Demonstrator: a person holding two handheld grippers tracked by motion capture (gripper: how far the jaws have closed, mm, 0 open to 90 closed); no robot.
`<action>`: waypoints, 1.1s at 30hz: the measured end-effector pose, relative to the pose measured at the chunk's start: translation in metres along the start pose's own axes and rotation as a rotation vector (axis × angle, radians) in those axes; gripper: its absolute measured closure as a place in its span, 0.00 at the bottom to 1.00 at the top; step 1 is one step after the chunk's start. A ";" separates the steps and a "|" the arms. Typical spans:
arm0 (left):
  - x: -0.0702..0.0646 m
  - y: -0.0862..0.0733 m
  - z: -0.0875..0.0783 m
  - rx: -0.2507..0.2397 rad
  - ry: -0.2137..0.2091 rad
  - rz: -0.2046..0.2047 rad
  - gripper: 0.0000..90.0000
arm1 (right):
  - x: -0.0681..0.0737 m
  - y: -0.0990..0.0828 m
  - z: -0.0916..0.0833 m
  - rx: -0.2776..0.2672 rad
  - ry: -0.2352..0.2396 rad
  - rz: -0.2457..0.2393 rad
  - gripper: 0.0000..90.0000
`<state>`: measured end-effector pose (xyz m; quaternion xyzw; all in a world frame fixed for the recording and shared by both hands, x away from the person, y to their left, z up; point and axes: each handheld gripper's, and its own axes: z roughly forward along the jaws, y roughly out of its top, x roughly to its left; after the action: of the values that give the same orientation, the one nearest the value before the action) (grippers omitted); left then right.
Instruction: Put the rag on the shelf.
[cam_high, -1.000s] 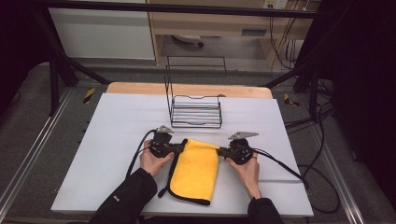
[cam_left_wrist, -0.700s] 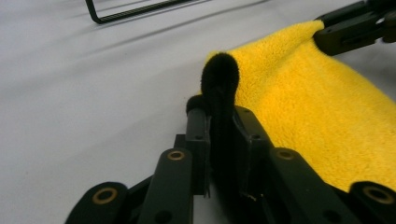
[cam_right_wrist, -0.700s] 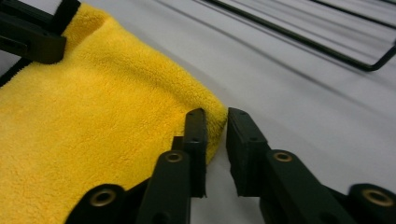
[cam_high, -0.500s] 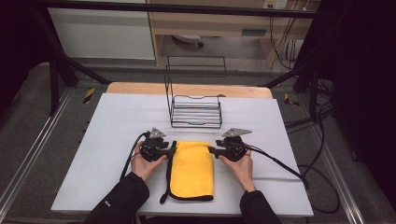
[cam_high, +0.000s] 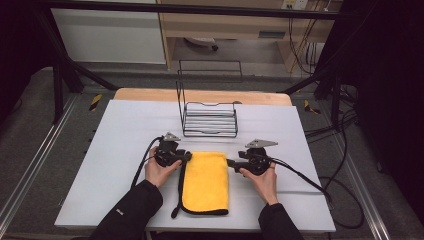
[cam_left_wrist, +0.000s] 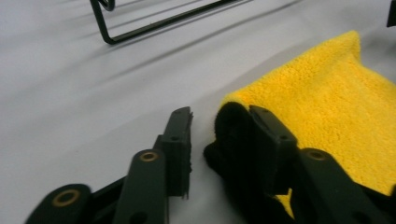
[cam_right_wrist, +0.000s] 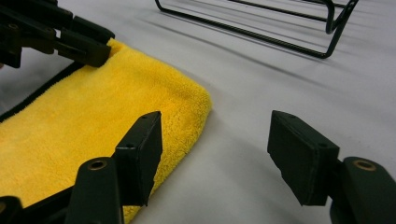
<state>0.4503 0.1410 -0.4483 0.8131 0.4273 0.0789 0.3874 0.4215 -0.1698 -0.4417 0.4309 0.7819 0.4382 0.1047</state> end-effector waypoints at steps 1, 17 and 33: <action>0.000 0.000 0.000 0.000 0.000 0.000 0.74 | 0.000 0.000 0.000 -0.003 0.005 0.012 0.38; -0.005 -0.004 0.001 -0.009 0.007 0.023 0.81 | 0.002 0.007 0.025 0.011 -0.060 0.008 0.29; -0.005 -0.004 0.001 -0.011 -0.001 0.031 0.82 | 0.007 0.007 0.037 0.089 0.044 0.073 0.82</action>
<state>0.4455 0.1383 -0.4507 0.8174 0.4140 0.0867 0.3910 0.4417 -0.1404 -0.4564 0.4536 0.7865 0.4159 0.0524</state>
